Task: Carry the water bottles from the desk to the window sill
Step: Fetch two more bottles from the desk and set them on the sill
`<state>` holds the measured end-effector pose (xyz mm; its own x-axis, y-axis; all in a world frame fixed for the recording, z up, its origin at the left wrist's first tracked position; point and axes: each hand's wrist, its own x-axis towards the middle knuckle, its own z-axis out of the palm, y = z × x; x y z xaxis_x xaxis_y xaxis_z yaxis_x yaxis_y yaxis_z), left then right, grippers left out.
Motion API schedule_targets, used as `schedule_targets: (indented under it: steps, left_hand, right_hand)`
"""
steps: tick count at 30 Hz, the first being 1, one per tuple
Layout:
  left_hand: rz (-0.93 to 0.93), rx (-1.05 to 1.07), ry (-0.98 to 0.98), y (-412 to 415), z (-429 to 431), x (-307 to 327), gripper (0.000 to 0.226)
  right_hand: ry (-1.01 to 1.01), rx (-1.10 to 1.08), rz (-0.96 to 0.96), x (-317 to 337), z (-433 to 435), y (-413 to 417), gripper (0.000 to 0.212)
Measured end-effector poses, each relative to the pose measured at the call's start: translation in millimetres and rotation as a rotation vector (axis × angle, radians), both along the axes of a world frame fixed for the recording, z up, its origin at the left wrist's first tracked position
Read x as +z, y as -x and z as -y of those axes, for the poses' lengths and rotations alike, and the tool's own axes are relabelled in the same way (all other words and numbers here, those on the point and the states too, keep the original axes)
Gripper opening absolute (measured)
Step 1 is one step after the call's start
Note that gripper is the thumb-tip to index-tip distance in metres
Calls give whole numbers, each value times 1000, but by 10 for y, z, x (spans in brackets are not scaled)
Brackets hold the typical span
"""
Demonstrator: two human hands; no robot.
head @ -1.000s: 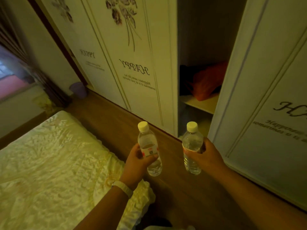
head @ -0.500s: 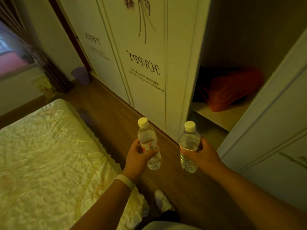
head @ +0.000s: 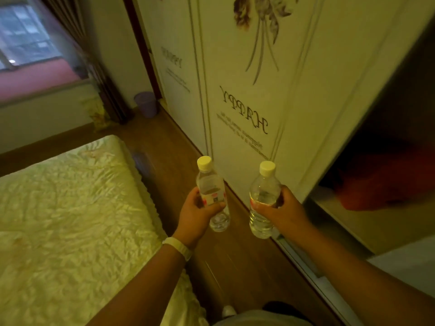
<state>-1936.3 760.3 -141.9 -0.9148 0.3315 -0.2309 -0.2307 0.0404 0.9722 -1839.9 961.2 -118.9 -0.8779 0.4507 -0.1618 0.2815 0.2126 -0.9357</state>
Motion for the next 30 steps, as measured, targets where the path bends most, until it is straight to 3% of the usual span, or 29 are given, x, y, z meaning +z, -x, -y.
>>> schedule_targets:
  steps: [8,16,30]
  left_hand:
    - [14,236,63,642,389,-121,56]
    - [22,395,88,1519,366,-177,48]
    - [-96,511,239,3051,157,200,54]
  right_hand:
    - [39,169,50,-111,133,1032,53]
    - [73,322,58,-284,86,2304,58]
    - [104,515,-46,86,-148,4469,54]
